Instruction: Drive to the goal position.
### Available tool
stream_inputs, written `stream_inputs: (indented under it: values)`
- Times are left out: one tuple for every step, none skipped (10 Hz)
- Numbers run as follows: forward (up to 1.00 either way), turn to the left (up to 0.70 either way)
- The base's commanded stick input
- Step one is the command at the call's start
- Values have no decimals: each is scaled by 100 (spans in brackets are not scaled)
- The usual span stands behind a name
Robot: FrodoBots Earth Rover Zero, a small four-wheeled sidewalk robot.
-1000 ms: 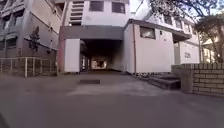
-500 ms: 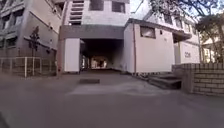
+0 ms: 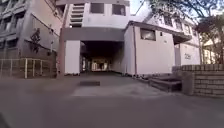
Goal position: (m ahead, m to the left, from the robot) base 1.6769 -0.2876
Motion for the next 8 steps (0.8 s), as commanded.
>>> stream_inputs:
  values:
    - [85, 0]
    - [85, 0]
    - [85, 0]
    - [85, 21]
    - [85, 34]
    - [85, 34]
    - [85, 33]
    - [85, 32]
